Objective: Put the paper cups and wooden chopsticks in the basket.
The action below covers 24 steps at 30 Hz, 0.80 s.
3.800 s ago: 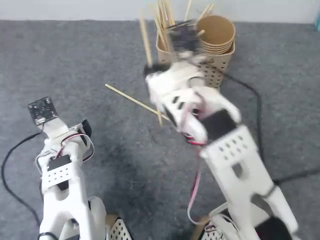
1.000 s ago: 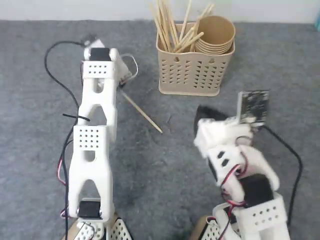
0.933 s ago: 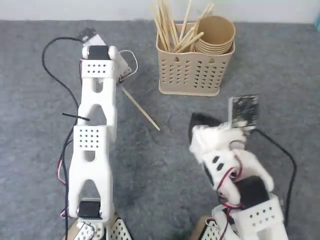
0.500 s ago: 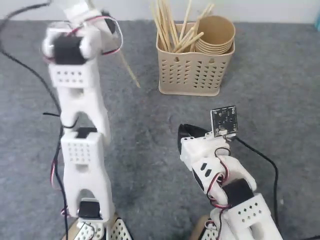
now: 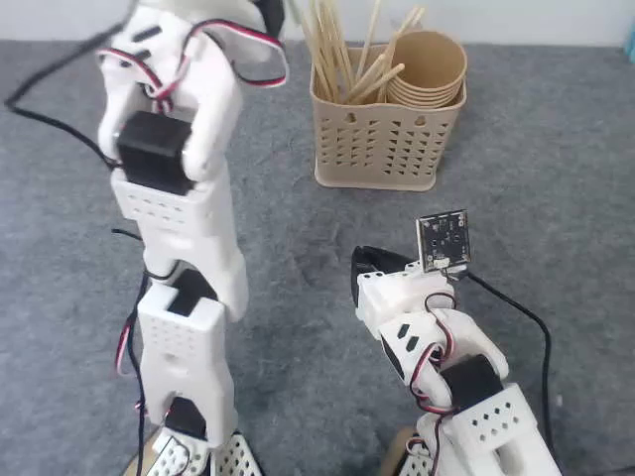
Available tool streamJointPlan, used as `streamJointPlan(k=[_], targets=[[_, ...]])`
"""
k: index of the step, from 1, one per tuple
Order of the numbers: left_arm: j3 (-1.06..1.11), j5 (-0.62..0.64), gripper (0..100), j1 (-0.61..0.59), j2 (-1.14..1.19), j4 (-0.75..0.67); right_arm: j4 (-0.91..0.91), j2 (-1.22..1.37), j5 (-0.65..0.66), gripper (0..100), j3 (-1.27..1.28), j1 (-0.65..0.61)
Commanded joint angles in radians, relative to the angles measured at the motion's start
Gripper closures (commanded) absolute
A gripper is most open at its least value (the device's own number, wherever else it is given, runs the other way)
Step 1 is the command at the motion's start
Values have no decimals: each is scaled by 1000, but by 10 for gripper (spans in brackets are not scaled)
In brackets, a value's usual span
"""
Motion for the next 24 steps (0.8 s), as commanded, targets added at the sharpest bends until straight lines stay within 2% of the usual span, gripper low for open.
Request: streamJointPlan(k=[1,8,13,24], targets=[[-28,-58,989,71,26,-112,-27,-24,-5,961,-6,-4],[-30,-86,989,104,204,-114,-27,-24,-5,961,-8,1],[-31,-81,989,107,252,-35,-25,-24,26,961,-9,2],[-33,40,989,97,399,48,-25,-24,35,961,-9,2]])
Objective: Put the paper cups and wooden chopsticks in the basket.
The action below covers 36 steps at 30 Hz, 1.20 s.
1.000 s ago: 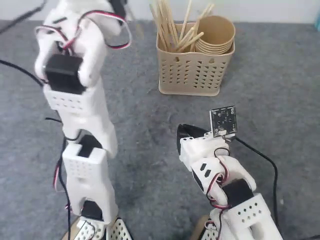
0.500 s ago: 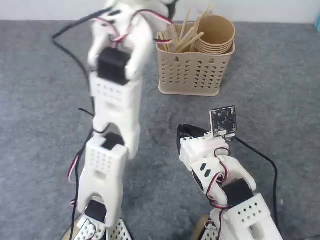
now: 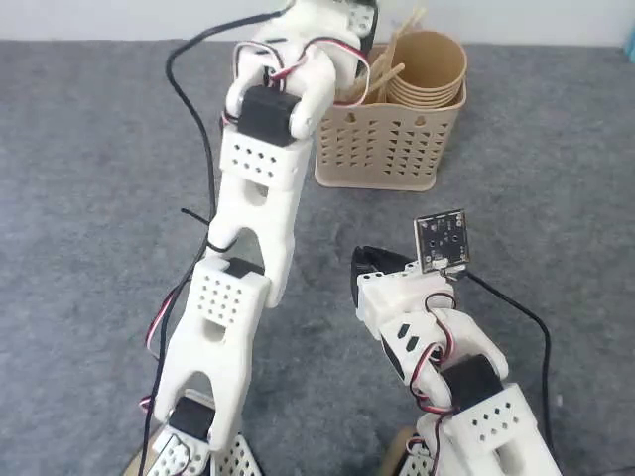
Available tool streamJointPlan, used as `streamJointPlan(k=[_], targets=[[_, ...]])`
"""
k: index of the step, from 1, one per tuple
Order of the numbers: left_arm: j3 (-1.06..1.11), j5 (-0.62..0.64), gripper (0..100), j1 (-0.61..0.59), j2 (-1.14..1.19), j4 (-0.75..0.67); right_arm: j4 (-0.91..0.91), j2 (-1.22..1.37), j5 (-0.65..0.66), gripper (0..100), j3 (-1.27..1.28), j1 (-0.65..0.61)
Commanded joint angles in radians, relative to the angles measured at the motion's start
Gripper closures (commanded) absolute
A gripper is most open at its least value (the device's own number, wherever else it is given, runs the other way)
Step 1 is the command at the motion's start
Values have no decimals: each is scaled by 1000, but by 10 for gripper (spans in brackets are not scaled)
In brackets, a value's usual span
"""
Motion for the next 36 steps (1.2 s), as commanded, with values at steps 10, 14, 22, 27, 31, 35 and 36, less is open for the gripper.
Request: streamJointPlan(k=[10,14,22,27,31,35,36], targets=[[-31,55,725,-31,-5,78,-24,-24,17,961,-9,1],[-31,54,558,-52,-69,176,-16,-24,17,961,-9,1],[-31,54,643,-112,-365,446,58,-15,17,961,-48,-1],[-19,60,647,-172,-540,517,110,-15,18,961,-66,4],[124,60,647,-272,-720,522,165,-13,34,961,-61,31],[565,63,647,-358,-1037,517,180,45,60,961,-58,145],[697,58,647,-358,-1134,516,180,73,60,961,-58,168]])
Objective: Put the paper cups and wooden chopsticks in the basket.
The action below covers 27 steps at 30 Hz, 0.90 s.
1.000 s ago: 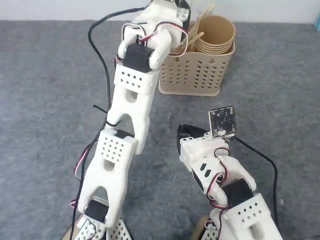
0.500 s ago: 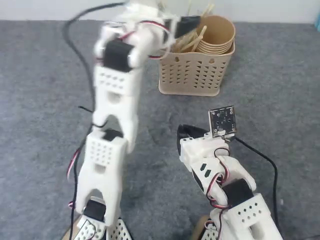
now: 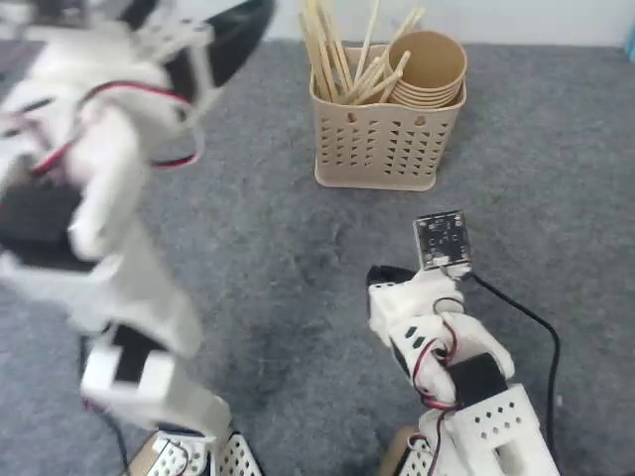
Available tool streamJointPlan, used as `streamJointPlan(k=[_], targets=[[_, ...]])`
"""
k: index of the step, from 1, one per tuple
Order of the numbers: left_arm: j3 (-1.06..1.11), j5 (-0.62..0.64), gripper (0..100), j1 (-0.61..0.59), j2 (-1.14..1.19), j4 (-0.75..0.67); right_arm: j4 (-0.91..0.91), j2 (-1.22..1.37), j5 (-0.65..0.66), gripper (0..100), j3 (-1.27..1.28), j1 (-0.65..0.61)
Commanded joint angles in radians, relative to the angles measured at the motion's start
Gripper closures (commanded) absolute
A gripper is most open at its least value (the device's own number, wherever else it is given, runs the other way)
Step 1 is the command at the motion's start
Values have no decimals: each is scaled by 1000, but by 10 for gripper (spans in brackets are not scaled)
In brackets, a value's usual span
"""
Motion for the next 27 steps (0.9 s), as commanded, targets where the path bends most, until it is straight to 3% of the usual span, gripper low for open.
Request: streamJointPlan(k=[1,10,17,20,24,27], targets=[[573,5,647,-51,-448,35,4,90,23,961,-55,85],[1529,3,647,-141,-1174,-106,10,163,31,961,-18,237],[2327,2,647,-149,-1659,-393,96,162,173,962,41,441],[2585,-100,647,-149,-1901,-456,96,162,210,962,69,536],[2847,-176,671,-149,-1889,-637,97,162,258,962,121,607],[2982,-135,792,-149,-1846,-825,163,162,334,962,129,611]])
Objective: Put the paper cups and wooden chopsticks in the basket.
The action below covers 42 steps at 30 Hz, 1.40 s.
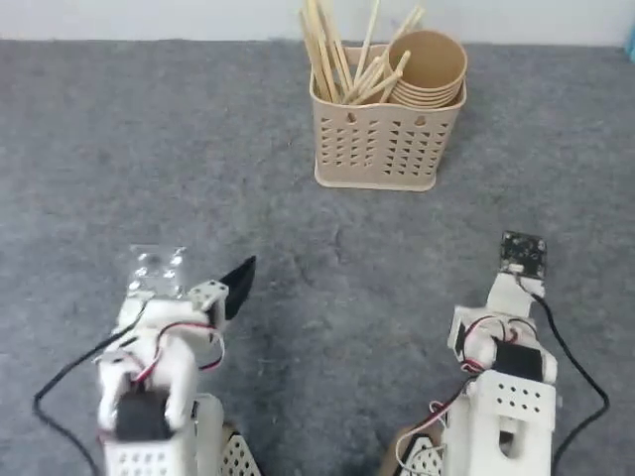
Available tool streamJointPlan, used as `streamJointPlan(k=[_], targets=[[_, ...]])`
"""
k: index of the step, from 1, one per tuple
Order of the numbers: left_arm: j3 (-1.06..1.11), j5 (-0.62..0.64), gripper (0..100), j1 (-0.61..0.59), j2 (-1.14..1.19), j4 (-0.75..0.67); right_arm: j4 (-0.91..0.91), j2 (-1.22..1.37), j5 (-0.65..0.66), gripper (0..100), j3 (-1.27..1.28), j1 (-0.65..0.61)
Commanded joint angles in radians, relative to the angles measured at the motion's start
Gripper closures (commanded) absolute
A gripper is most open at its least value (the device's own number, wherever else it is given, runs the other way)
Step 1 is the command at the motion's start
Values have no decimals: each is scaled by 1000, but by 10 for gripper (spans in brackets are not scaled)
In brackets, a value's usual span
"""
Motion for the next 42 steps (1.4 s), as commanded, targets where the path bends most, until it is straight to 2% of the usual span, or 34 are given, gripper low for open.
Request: streamJointPlan(k=[1,4,6,8,11,13,17,22,25,27,29,32,38,42], targets=[[188,29,848,-6,32,-252,53,5,87,962,-9,27],[239,34,1000,-8,32,-252,91,5,78,961,-8,47],[255,34,973,-43,34,-247,97,5,25,961,-8,61],[255,38,990,-86,32,-215,99,5,-49,961,-8,65],[242,38,988,-100,32,-172,102,5,-163,961,-5,64],[234,35,988,-100,32,-133,82,5,-187,961,21,64],[228,34,988,-98,32,-124,61,5,-153,962,58,22],[226,37,988,-98,32,-124,58,4,3,962,71,-36],[228,35,988,-100,32,-124,58,4,52,962,71,-39],[245,48,988,-94,34,-109,58,4,54,962,71,-39],[252,107,988,-77,31,-49,58,4,54,962,71,-41],[255,181,988,-71,14,-44,56,4,52,962,71,-39],[255,155,987,-46,9,69,56,4,57,961,71,-41],[251,140,987,-8,8,97,56,4,57,961,71,-41]])
